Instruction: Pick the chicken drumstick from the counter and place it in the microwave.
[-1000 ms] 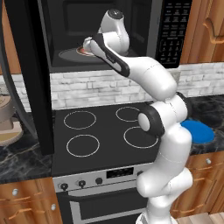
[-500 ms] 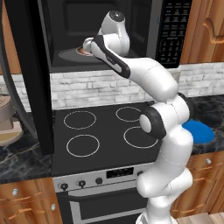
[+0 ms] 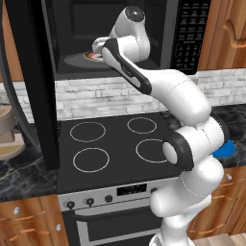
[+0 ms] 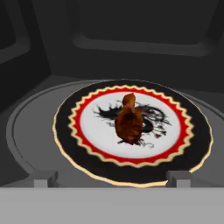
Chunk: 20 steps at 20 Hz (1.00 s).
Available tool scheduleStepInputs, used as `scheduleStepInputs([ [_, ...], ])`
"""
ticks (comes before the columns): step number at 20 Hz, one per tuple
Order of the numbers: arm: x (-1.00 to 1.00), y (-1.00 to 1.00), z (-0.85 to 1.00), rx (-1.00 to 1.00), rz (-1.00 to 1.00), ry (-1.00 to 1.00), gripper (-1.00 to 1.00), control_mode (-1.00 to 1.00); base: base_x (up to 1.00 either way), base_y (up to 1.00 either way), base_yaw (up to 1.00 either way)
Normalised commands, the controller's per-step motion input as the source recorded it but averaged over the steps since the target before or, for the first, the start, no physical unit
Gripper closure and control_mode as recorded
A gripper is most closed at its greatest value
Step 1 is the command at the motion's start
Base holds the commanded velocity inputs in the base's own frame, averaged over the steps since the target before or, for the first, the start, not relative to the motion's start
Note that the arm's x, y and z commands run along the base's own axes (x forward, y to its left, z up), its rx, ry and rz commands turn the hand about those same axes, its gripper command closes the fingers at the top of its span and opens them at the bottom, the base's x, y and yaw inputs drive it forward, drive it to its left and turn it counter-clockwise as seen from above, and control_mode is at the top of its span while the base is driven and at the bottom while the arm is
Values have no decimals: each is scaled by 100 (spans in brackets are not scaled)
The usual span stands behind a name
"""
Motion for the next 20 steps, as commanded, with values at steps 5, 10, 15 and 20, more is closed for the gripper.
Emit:
scheduleStepInputs([
  [5,-100,-7,-19,0,0,-17,-100,-100,0,0,0],
  [10,-100,-45,-3,1,0,-15,-100,-100,0,0,0],
  [15,-100,-35,4,1,0,0,-100,-100,0,0,0],
  [20,-100,-33,1,0,0,2,-100,-100,0,0,0],
])
